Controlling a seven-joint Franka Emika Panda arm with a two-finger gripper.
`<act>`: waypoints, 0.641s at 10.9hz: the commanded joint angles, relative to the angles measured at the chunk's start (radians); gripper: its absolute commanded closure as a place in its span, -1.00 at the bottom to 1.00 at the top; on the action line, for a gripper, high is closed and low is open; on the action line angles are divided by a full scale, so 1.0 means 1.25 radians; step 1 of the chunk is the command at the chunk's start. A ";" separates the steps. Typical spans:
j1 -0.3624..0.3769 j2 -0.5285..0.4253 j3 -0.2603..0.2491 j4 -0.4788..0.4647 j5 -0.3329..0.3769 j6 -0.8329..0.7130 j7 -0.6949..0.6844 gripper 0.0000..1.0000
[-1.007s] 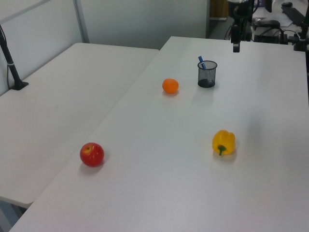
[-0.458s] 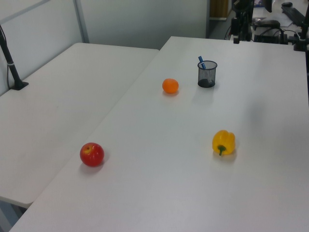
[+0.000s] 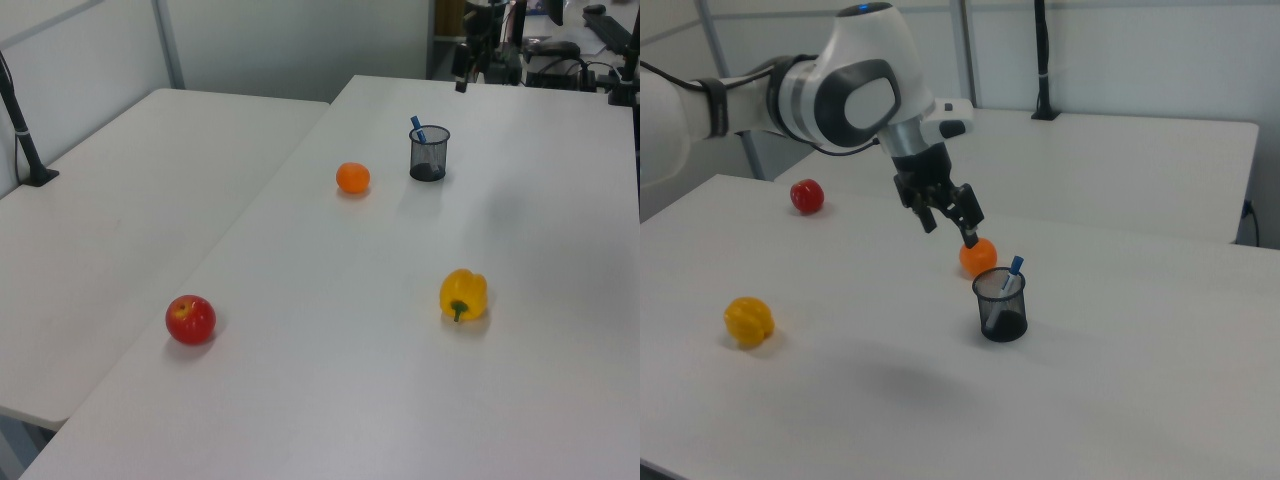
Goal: Take marker pen
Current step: 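Move the open gripper over the black mesh pen cup, then lower the gripper and close it on the blue-capped marker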
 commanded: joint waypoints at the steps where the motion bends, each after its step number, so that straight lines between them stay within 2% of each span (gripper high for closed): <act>1: -0.009 0.056 -0.003 0.013 -0.002 0.132 0.078 -1.00; 5: -0.027 0.145 -0.003 0.013 -0.064 0.299 0.126 -0.93; 7: -0.028 0.185 -0.003 0.013 -0.076 0.358 0.127 -0.74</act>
